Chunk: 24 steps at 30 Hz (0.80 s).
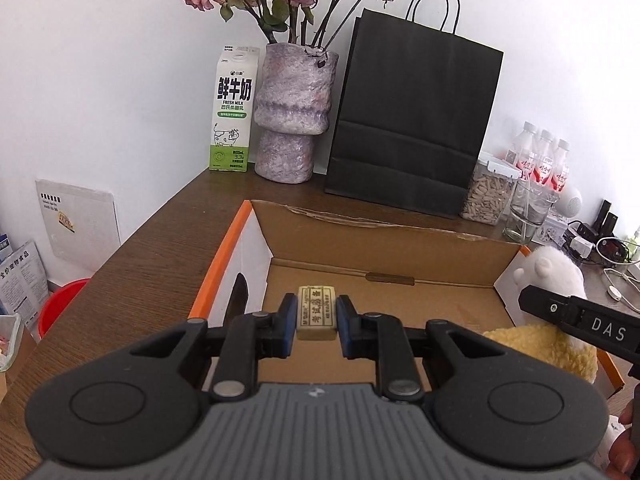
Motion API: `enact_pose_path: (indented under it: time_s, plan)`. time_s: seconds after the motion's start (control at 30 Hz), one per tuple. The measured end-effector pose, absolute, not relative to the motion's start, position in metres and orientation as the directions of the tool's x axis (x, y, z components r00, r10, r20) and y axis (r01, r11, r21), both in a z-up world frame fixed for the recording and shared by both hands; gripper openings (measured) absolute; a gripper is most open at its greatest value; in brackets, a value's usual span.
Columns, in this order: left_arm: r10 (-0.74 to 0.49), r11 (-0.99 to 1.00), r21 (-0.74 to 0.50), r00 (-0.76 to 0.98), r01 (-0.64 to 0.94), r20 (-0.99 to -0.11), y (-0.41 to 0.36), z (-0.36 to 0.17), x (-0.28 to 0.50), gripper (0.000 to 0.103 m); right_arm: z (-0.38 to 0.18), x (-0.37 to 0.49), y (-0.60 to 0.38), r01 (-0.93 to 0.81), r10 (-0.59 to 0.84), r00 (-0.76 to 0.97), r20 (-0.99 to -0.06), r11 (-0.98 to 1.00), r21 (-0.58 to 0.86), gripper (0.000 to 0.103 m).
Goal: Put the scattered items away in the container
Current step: 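Carry soap and sheep into the box and open both tools to drop them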
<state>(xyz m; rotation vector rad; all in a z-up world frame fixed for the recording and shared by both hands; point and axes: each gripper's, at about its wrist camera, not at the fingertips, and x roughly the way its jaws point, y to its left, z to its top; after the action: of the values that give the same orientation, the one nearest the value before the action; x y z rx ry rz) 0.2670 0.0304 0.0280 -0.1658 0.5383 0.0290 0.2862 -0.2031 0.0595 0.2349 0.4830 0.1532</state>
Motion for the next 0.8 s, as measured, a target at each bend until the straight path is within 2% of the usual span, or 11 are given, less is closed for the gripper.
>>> enact_pose_path:
  time_s: [0.1, 0.17, 0.2, 0.23, 0.3, 0.43, 0.8]
  plan:
    - [-0.019, 0.987, -0.147, 0.858, -0.066, -0.514, 0.030, 0.028, 0.266, 0.021, 0.060, 0.286, -0.202, -0.086, 0.193, 0.874, -0.446, 0.965, 0.249, 0.045]
    - [-0.019, 0.989, -0.136, 0.854, -0.061, -0.520, 0.029, 0.028, 0.266, 0.025, 0.059, 0.287, -0.201, -0.082, 0.186, 0.868, -0.461, 0.968, 0.237, 0.051]
    - [-0.012, 0.990, -0.126, 0.852, -0.064, -0.524, 0.027, 0.027, 0.266, 0.040, 0.058, 0.286, -0.201, -0.077, 0.184, 0.864, -0.468, 0.968, 0.237, 0.060]
    - [-0.001, 0.991, -0.116, 0.850, -0.071, -0.527, 0.026, 0.028, 0.265, 0.072, 0.057, 0.286, -0.200, -0.077, 0.188, 0.859, -0.476, 0.967, 0.242, 0.080]
    - [0.013, 0.991, -0.109, 0.868, -0.077, -0.496, 0.025, 0.030, 0.260, 0.103, 0.057, 0.283, -0.198, -0.081, 0.188, 0.855, -0.484, 0.969, 0.234, 0.100]
    - [0.039, 0.991, -0.095, 0.898, -0.089, -0.438, 0.020, 0.037, 0.249, 0.103, 0.063, 0.272, -0.190, -0.086, 0.164, 0.875, -0.455, 0.979, 0.187, 0.102]
    - [0.052, 0.988, -0.110, 0.898, -0.110, -0.438, 0.023, 0.037, 0.248, 0.103, 0.071, 0.263, -0.192, -0.108, 0.187, 0.886, -0.423, 0.973, 0.204, 0.102]
